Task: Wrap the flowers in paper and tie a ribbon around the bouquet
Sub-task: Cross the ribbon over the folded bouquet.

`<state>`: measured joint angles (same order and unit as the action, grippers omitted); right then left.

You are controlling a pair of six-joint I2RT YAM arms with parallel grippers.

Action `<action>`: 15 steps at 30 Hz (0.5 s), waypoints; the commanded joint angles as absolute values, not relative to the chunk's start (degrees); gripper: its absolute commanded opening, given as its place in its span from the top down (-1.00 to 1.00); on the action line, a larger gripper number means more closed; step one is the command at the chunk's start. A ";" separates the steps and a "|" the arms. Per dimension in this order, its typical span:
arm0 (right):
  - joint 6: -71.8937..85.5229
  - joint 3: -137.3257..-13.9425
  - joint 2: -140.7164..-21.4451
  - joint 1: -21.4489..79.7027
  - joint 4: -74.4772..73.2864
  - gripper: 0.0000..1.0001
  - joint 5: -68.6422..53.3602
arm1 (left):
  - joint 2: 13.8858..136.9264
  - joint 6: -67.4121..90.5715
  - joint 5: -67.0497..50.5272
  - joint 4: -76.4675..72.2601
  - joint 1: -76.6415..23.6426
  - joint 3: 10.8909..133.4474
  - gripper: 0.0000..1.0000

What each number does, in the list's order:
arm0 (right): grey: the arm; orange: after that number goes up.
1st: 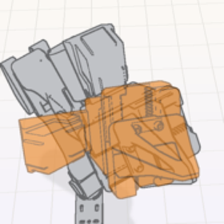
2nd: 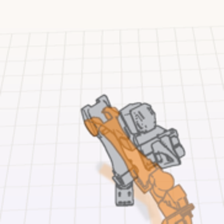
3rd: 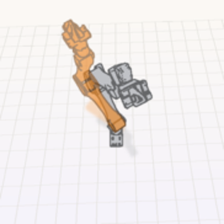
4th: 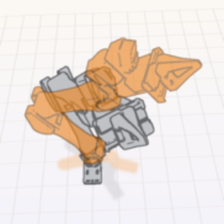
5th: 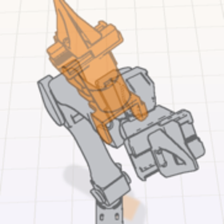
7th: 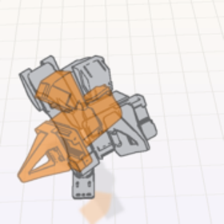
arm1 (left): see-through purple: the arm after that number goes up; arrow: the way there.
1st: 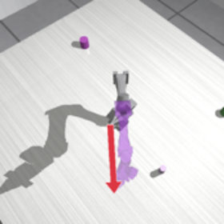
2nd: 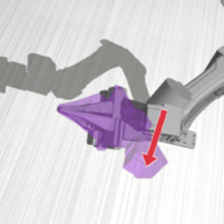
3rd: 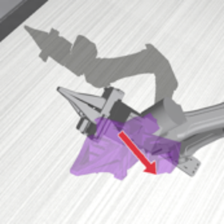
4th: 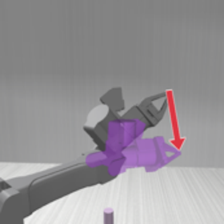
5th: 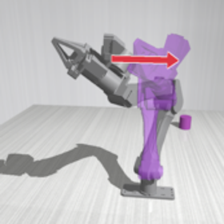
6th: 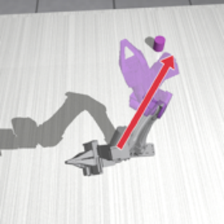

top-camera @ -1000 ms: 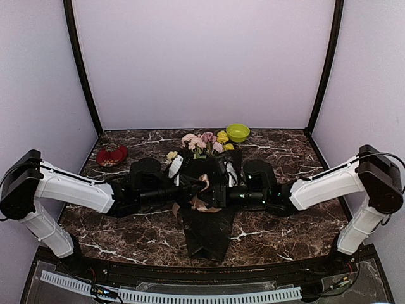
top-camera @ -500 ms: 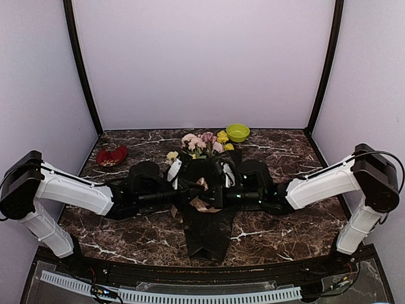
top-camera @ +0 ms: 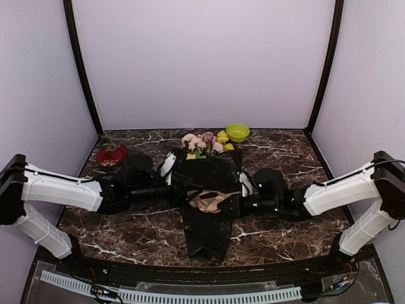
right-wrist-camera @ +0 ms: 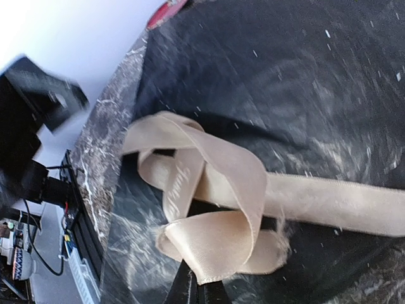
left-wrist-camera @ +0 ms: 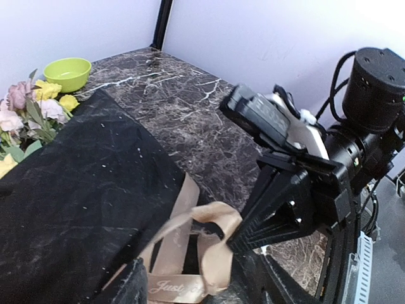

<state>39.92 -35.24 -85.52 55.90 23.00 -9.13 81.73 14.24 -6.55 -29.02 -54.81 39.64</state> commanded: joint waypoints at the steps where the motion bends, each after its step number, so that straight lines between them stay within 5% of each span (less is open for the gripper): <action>1: 39.34 -33.66 -85.51 55.63 22.87 1.00 -10.79 | 81.90 16.17 -1.80 -20.66 -51.92 43.46 -0.03; 3: 39.61 -33.30 -86.20 55.63 23.02 1.00 -12.07 | 85.05 15.80 0.59 -14.62 -51.16 46.76 0.27; 6: 39.81 -32.93 -86.90 55.71 23.00 1.00 -13.40 | 90.10 13.18 1.41 -8.66 -51.04 50.50 0.46; 15: 37.89 -34.10 -88.52 56.15 20.88 1.00 -15.65 | 93.87 7.36 -4.00 -7.62 -51.06 52.48 0.41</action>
